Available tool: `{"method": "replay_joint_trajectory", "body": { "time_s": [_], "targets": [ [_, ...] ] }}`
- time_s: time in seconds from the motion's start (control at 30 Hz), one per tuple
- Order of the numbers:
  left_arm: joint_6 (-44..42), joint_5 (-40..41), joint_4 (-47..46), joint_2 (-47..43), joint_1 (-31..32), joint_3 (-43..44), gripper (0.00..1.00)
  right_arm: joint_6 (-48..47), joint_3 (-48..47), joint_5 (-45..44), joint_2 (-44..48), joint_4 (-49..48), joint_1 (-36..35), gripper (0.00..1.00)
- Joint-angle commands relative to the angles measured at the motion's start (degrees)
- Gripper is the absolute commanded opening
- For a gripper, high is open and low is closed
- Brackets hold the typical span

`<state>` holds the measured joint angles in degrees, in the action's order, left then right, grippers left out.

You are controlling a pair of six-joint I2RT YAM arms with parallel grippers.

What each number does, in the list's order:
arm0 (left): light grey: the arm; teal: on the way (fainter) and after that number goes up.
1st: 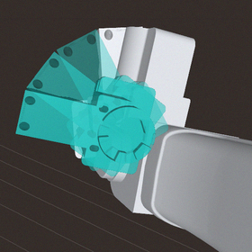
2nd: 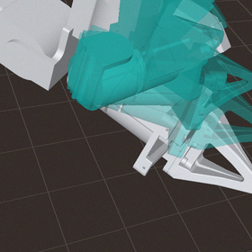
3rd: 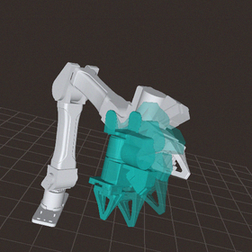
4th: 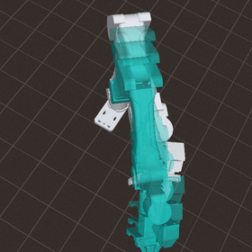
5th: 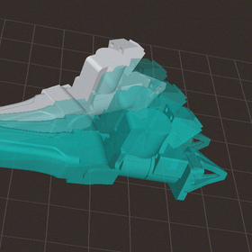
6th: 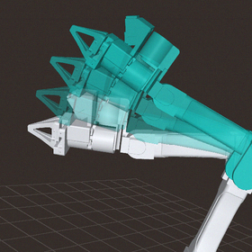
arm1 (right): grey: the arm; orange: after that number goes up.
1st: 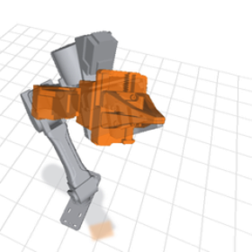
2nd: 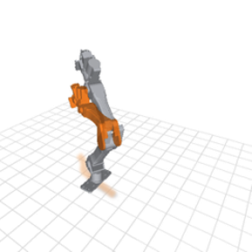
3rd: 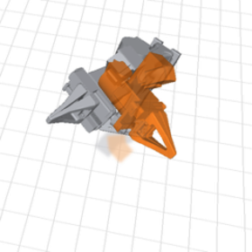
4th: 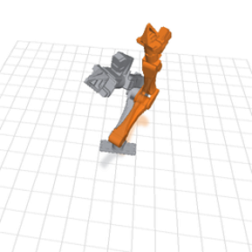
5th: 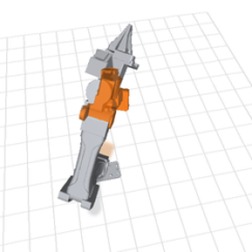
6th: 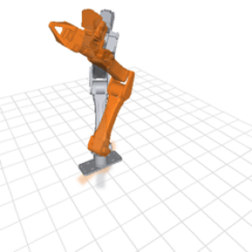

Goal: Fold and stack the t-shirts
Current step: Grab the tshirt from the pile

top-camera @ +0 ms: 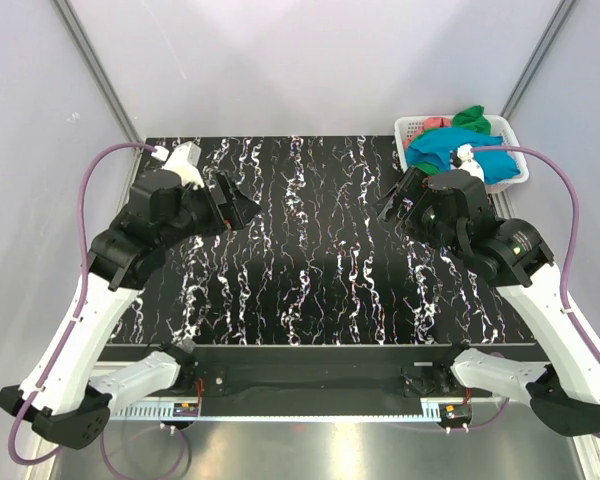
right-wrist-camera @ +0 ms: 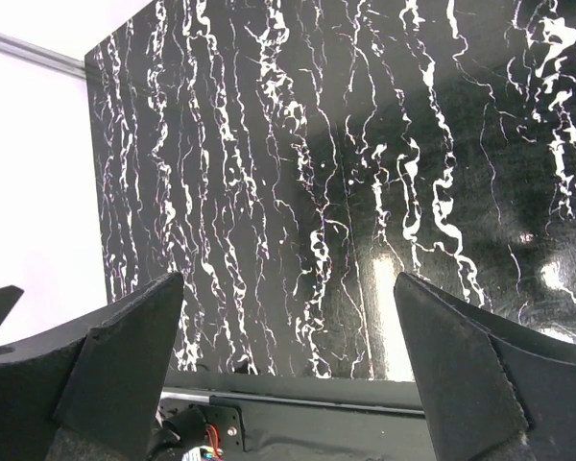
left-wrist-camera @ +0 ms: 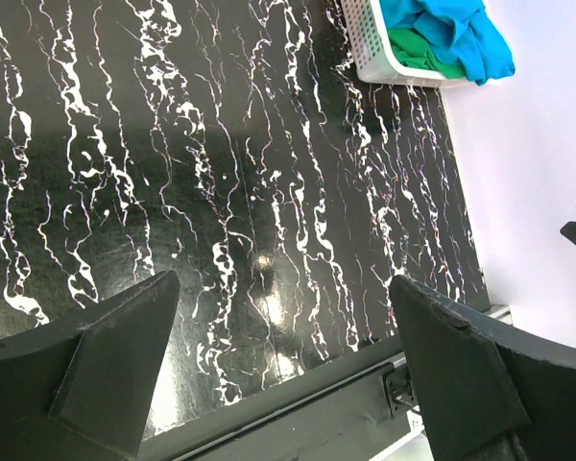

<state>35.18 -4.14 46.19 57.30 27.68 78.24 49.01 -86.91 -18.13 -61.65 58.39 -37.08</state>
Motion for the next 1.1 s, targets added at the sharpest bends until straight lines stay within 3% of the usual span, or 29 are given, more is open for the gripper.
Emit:
{"method": "replay_joint_trajectory", "body": {
  "time_s": [0.0,0.27,0.33,0.43,0.57,0.67,0.73,0.77,0.83,1.07],
  "targets": [
    [-0.02,-1.75,-2.78,-0.87,0.0,1.83,0.99,2.14,-0.01,-2.7,-0.05,1.28,-0.27,1.0],
    [0.24,-4.73,-2.43,-0.26,0.0,0.25,0.99,2.49,-1.59,-8.48,-2.77,3.32,-0.27,1.0],
    [-0.37,-7.63,-1.29,2.54,0.0,2.25,0.99,-2.41,-4.56,-8.24,-5.48,0.86,1.39,1.0],
    [-0.81,-11.58,2.49,7.29,0.0,5.43,0.99,-8.23,-10.53,-3.5,-13.98,-0.48,10.49,1.0],
    [-0.29,-15.19,1.71,7.57,0.0,4.82,0.99,-11.03,-20.48,-5.06,-24.12,2.18,18.88,1.0],
    [-0.2,-15.46,1.53,6.43,0.0,4.12,0.99,-12.71,-20.41,-5.79,-28.69,-2.29,26.33,0.98],
    [-0.29,-16.68,1.09,5.81,0.0,2.98,0.99,-14.03,-15.93,-2.7,-30.54,-6.97,30.49,0.96],
    [-0.55,-16.86,1.0,5.37,0.0,2.36,0.99,-14.38,-14.79,4.0,-31.33,-11.5,35.62,0.94],
    [-0.64,-17.57,0.65,5.02,0.0,0.78,0.99,-14.65,-15.73,8.27,-35.72,-13.47,39.34,0.89],
    [-1.43,-15.99,1.62,3.79,0.0,-1.68,0.99,-14.92,-19.43,10.3,-44.6,-17.78,46.91,0.8]
  ]
}}
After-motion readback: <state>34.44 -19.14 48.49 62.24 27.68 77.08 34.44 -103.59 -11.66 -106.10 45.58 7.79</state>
